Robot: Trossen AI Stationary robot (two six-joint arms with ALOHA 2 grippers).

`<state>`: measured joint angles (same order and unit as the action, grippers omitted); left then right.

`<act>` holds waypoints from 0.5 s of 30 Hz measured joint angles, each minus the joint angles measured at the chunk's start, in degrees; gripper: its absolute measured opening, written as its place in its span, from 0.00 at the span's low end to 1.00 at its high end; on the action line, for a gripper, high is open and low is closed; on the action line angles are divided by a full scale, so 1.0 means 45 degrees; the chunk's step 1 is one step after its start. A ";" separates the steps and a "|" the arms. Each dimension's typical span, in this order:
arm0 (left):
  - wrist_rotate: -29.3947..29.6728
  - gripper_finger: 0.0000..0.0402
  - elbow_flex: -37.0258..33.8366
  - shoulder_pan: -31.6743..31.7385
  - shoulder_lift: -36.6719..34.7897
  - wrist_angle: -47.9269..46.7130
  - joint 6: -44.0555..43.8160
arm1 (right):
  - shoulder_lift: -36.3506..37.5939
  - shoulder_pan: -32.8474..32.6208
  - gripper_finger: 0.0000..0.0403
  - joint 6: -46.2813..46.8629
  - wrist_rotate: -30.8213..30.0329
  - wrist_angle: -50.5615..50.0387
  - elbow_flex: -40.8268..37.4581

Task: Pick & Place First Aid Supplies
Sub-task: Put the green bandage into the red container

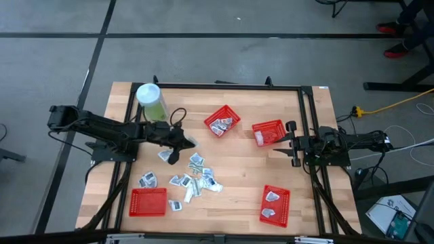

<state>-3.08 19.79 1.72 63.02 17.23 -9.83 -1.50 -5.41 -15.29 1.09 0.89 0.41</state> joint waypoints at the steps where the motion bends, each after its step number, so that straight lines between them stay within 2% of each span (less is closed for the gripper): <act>1: -0.0030 0.00 0.0004 0.0000 0.0244 0.0472 0.0004 | 0.0000 -0.0002 0.31 0.0000 -0.0001 0.0000 0.0001; 6: -0.0027 0.00 0.0807 0.0000 0.1691 0.1239 0.0394 | 0.0000 -0.0003 0.31 0.0005 0.0001 0.0000 -0.0001; 15: -0.0269 0.00 0.3855 0.0020 0.4487 0.1259 0.1977 | 0.0000 -0.0004 0.31 0.0001 0.0003 0.0000 0.0003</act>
<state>-4.29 37.14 1.81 83.21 22.90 -0.93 -1.50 -5.43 -15.29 1.10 0.89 0.43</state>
